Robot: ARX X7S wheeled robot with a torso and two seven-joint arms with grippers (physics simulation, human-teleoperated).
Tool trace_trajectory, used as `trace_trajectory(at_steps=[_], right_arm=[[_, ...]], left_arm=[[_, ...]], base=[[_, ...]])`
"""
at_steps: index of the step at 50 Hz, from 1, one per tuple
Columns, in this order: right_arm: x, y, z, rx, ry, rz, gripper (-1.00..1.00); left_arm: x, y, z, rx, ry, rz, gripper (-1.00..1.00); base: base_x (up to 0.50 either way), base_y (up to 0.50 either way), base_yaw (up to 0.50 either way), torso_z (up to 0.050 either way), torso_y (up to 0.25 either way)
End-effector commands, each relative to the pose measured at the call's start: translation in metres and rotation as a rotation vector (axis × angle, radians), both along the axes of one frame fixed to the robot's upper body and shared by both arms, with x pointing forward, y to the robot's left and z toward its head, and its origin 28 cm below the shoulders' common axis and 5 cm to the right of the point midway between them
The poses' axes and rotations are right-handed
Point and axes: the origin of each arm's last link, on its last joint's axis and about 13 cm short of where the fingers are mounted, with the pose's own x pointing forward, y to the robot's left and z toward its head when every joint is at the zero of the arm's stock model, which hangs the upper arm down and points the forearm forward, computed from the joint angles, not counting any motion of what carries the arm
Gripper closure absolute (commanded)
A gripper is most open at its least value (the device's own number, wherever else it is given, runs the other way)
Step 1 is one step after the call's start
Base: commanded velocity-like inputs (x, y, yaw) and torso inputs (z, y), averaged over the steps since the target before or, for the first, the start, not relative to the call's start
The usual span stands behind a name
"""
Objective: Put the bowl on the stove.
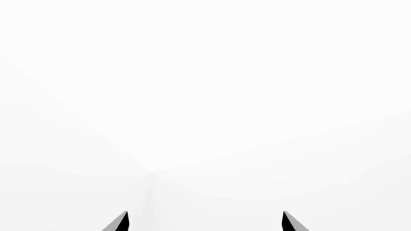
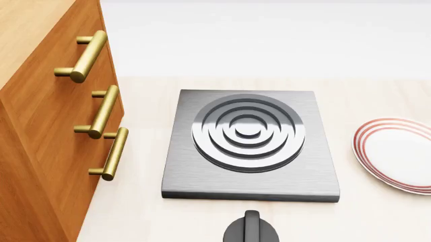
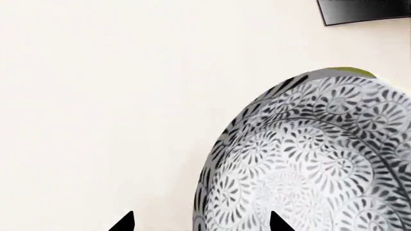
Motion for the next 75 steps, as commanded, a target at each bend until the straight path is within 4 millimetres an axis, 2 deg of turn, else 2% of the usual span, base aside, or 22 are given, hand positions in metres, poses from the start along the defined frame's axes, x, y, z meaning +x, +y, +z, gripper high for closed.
trace_trajectory(at_steps=[1, 4, 5, 26, 30, 33, 34, 38, 47, 54, 66, 75], right_arm=[[-0.003, 0.000, -0.009, 0.008, -0.008, -0.021, -1.00], [-0.002, 0.000, -0.008, 0.009, -0.016, -0.015, -1.00], [-0.002, 0.000, -0.008, -0.007, -0.030, -0.016, 1.00], [-0.005, 0.000, -0.003, -0.038, -0.063, -0.001, 1.00], [0.003, 0.000, 0.019, -0.055, -0.141, 0.033, 1.00], [0.010, 0.002, 0.043, -0.075, -0.195, 0.084, 1.00], [0.015, 0.004, 0.058, -0.074, -0.237, 0.108, 1.00], [0.026, 0.010, 0.082, -0.081, -0.293, 0.168, 1.00], [0.043, 0.022, 0.114, -0.111, -0.360, 0.290, 1.00], [0.070, 0.040, 0.155, -0.151, -0.422, 0.418, 1.00], [0.097, 0.071, 0.197, -0.142, -0.524, 0.551, 1.00], [0.127, 0.090, 0.204, -0.121, -0.514, 0.601, 1.00]], left_arm=[[-0.002, 0.000, 0.003, -0.004, 0.001, -0.026, -1.00], [-0.001, 0.000, 0.003, -0.005, 0.003, -0.026, -1.00], [-0.001, 0.000, 0.003, -0.004, 0.002, -0.026, -1.00], [-0.001, 0.000, 0.002, -0.007, 0.006, -0.021, -1.00], [-0.001, 0.000, 0.002, -0.008, 0.005, -0.020, -1.00], [-0.001, -0.001, 0.002, -0.008, 0.007, -0.022, -1.00], [-0.001, -0.001, 0.002, -0.008, 0.007, -0.025, -1.00], [-0.001, -0.001, 0.002, -0.008, 0.008, -0.028, -1.00], [-0.001, 0.000, 0.002, -0.011, 0.007, -0.026, -1.00], [-0.001, -0.001, 0.003, -0.011, 0.007, -0.028, -1.00], [0.000, -0.002, 0.005, -0.008, 0.002, -0.040, -1.00], [0.000, -0.002, 0.005, -0.005, 0.001, -0.043, -1.00]], base=[[0.00, 0.00, 0.00, 0.000, 0.000], [0.00, 0.00, 0.00, 0.000, 0.000], [0.00, 0.00, 0.00, 0.000, 0.000], [0.00, 0.00, 0.00, 0.000, 0.000], [0.00, 0.00, 0.00, 0.000, 0.000], [0.00, 0.00, 0.00, 0.000, 0.000], [0.00, 0.00, 0.00, 0.000, 0.000], [0.00, 0.00, 0.00, 0.000, 0.000], [0.00, 0.00, 0.00, 0.000, 0.000], [0.00, 0.00, 0.00, 0.000, 0.000], [0.00, 0.00, 0.00, 0.000, 0.000], [0.00, 0.00, 0.00, 0.000, 0.000]])
